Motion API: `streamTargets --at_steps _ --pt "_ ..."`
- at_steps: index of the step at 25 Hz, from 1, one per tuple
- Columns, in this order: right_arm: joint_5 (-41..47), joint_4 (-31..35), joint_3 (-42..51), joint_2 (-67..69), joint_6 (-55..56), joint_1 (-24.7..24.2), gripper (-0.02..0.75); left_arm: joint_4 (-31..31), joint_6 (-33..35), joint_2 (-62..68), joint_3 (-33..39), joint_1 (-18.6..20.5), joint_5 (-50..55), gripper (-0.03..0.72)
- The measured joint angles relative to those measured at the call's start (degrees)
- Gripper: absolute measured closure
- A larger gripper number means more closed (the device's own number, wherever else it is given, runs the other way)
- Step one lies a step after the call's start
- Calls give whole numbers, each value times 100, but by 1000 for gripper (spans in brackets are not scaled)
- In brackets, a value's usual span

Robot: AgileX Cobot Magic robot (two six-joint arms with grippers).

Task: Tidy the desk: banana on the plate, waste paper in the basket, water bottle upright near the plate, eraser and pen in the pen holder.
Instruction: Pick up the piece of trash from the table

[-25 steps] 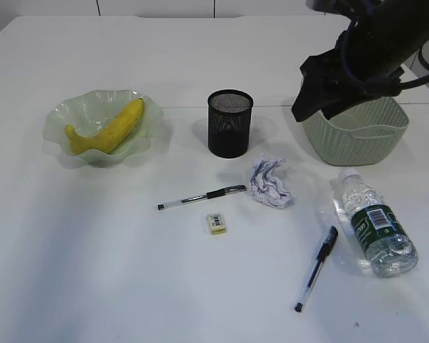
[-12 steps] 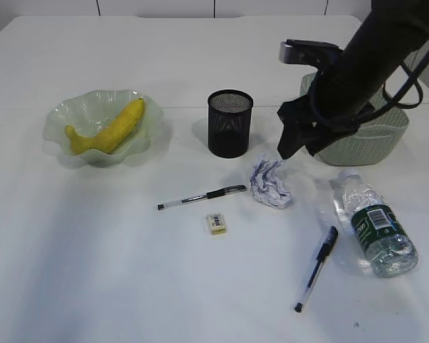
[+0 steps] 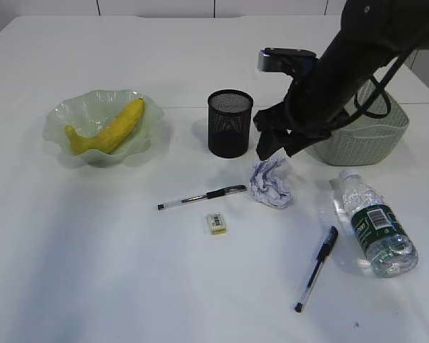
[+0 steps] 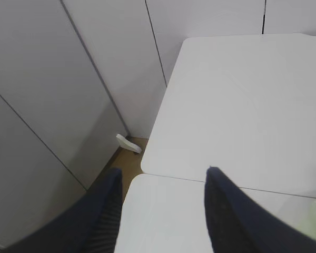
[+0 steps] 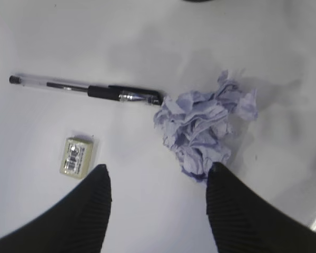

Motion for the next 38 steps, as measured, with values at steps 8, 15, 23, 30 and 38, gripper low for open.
streamTargets --at_steps 8,15,23,30,38 --pt "-451 -71 0 4 174 0 307 26 0 0 0 0 24 331" --pt "-561 -249 -2 152 293 0 307 39 0 0 0 0 24 331" --pt "-539 -398 -76 376 422 0 307 48 0 0 0 0 24 331" --pt "-550 -551 -135 508 449 0 307 48 0 0 0 0 24 332" --pt "-705 -718 -135 532 457 0 307 48 0 0 0 0 24 333"
